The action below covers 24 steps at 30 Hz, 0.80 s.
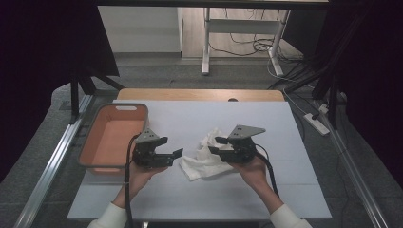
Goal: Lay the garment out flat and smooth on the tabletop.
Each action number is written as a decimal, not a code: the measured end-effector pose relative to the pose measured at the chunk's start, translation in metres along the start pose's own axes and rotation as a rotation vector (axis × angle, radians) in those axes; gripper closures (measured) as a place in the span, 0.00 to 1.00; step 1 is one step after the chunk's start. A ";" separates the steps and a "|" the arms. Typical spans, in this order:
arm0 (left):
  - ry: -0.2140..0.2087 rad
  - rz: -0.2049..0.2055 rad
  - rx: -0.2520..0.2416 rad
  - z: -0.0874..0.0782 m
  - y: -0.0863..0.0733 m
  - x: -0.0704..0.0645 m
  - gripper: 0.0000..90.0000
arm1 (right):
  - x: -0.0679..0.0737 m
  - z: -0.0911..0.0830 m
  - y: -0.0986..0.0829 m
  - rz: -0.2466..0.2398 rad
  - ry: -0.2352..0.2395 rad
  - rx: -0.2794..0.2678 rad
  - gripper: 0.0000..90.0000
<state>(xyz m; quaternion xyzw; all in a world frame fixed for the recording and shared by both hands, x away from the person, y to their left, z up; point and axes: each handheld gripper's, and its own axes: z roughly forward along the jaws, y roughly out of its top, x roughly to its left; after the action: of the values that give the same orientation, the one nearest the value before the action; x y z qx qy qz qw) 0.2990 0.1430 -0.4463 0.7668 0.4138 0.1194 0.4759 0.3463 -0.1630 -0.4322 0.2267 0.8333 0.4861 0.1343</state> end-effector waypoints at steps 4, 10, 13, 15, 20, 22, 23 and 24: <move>0.000 0.004 0.001 0.000 0.000 -0.001 0.24 | -0.009 -0.020 0.003 -0.010 -0.135 -0.020 0.46; 0.000 0.001 -0.002 -0.001 0.001 0.000 0.24 | -0.038 -0.029 -0.012 0.057 -0.210 0.019 0.43; -0.005 0.001 -0.001 0.000 0.001 -0.001 0.24 | -0.052 -0.026 -0.023 0.099 -0.219 0.056 0.41; -0.007 0.002 0.003 0.000 0.001 -0.002 0.24 | -0.060 -0.024 -0.030 0.134 -0.210 0.084 0.40; -0.007 0.003 0.008 0.001 0.000 -0.001 0.24 | -0.069 -0.016 -0.041 0.172 -0.175 0.132 0.38; -0.008 0.002 0.007 0.001 0.000 -0.001 0.24 | -0.068 -0.011 -0.043 0.173 -0.156 0.149 0.36; -0.008 0.002 0.006 0.001 0.000 -0.001 0.24 | -0.068 -0.009 -0.043 0.172 -0.149 0.151 0.35; -0.008 0.002 0.006 0.001 0.000 -0.001 0.24 | -0.066 -0.006 -0.043 0.170 -0.130 0.157 0.35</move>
<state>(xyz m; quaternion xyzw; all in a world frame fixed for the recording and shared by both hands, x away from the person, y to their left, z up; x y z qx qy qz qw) 0.2988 0.1412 -0.4464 0.7693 0.4112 0.1155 0.4751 0.3895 -0.2196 -0.4667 0.3375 0.8360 0.4133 0.1280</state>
